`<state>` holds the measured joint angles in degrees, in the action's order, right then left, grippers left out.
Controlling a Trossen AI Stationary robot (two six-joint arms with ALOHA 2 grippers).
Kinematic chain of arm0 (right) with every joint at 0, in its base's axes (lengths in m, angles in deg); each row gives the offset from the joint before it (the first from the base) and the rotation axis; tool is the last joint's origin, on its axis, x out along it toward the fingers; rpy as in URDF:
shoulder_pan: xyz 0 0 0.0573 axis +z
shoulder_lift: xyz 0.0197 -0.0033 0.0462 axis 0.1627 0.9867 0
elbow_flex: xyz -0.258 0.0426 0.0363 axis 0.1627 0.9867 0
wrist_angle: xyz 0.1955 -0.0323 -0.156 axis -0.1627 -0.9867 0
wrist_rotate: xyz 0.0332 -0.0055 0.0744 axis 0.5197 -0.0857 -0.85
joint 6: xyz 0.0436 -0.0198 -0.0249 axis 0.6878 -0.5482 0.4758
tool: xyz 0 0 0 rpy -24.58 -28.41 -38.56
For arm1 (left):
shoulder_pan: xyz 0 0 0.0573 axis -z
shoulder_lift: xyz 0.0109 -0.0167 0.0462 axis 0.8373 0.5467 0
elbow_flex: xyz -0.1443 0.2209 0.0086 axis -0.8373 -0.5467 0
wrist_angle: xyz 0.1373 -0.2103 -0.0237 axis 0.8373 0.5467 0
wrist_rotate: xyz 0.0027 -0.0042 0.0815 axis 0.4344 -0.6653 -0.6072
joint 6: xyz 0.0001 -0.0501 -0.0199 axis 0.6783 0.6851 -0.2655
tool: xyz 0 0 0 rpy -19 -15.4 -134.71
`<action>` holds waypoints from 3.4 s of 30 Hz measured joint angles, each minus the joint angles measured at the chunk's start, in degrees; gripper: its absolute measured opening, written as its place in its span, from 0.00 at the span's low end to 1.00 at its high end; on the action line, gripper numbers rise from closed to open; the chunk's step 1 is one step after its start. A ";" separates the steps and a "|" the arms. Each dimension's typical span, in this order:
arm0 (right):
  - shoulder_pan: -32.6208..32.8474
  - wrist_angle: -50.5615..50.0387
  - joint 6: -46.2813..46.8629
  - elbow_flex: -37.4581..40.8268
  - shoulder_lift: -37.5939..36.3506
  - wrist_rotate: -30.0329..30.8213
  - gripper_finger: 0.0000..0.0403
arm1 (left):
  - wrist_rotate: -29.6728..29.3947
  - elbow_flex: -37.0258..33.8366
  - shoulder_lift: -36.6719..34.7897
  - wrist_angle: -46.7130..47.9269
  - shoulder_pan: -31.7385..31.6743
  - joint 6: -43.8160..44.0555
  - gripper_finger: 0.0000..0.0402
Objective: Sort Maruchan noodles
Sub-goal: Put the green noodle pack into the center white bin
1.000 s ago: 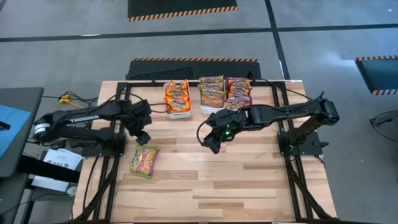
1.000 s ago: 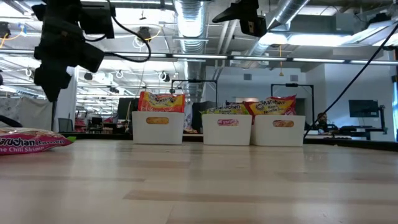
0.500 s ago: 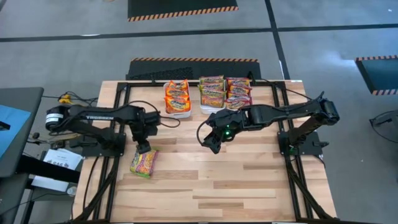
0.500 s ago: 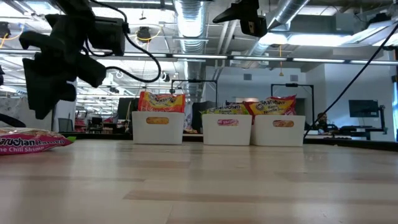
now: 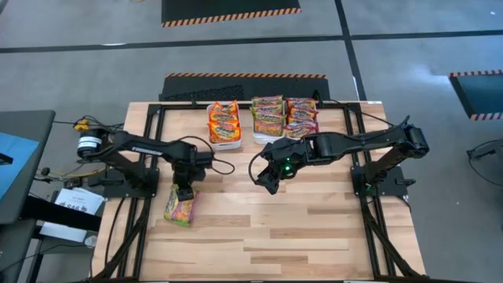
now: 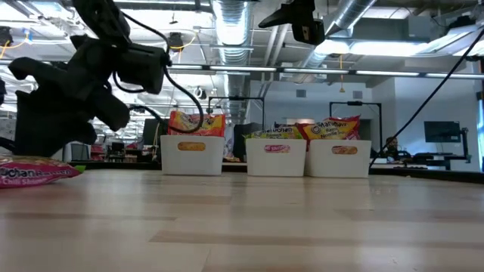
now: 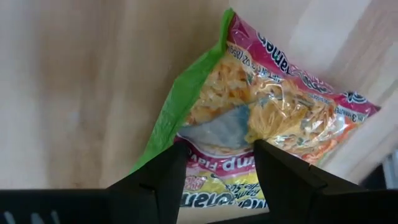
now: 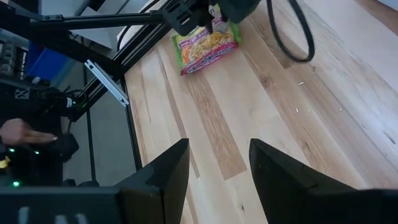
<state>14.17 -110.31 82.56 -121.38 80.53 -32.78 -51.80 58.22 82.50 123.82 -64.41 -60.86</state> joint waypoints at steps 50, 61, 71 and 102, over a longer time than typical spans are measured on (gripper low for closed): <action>-0.05 3.74 11.08 0.02 0.07 -1.75 0.48 | -7.18 3.85 -22.45 -8.12 5.50 1.24 0.02; -3.52 6.44 10.95 0.00 0.07 -0.24 0.48 | -23.97 18.51 -18.61 -3.05 7.65 -12.92 0.02; -5.71 7.96 12.44 0.00 0.07 -0.04 0.48 | -27.46 32.38 -6.60 -0.29 7.65 -28.01 0.02; -4.16 3.59 4.87 0.00 0.04 1.33 0.48 | -33.10 47.73 6.88 -3.52 10.14 -41.94 0.02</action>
<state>10.01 -106.71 87.43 -121.38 80.57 -31.45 -84.90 105.95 89.38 120.31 -54.27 -102.80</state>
